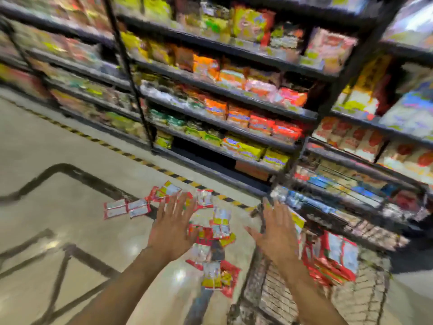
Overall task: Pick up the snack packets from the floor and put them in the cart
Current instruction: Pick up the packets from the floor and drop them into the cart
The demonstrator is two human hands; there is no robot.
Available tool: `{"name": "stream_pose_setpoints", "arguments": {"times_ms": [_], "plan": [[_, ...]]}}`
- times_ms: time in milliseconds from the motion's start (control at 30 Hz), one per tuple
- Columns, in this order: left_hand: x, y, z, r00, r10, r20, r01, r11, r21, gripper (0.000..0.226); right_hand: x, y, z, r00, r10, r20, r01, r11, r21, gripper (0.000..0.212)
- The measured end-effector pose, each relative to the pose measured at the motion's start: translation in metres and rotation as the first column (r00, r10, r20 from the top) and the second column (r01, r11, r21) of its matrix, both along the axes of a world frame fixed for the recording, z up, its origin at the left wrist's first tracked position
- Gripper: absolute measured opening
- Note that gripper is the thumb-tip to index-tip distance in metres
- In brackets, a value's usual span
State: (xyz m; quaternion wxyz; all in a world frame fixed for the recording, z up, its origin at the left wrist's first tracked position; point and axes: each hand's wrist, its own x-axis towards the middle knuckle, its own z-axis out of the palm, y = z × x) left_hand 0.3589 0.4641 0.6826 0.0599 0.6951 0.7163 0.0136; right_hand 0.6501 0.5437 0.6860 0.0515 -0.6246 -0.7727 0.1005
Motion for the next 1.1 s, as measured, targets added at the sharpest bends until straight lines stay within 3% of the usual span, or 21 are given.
{"name": "stream_pose_setpoints", "arguments": {"times_ms": [267,500,700,900,1100], "plan": [[-0.201,-0.122,0.027,0.953,0.299,-0.053,-0.299,0.954,-0.002,0.085,-0.193,-0.054,0.037,0.974,0.227,0.007,-0.227,0.972,0.054,0.101],[-0.310,-0.133,0.023,0.908,0.415,-0.055,-0.415,0.910,-0.002,0.089,-0.326,-0.051,0.027,0.926,0.376,0.038,-0.376,0.927,0.007,0.107],[-0.399,-0.078,-0.014,0.885,0.464,-0.046,-0.466,0.884,-0.044,0.091,-0.429,0.000,-0.016,0.908,0.419,0.009,-0.419,0.907,-0.041,0.100],[-0.510,0.029,-0.061,0.897,0.440,-0.045,-0.442,0.889,-0.117,0.098,-0.542,0.097,-0.081,0.899,0.438,-0.001,-0.436,0.894,-0.105,0.106],[-0.604,0.129,-0.113,0.919,0.393,-0.037,-0.392,0.896,-0.211,0.097,-0.645,0.188,-0.140,0.873,0.484,0.059,-0.463,0.860,-0.214,0.093]]}}
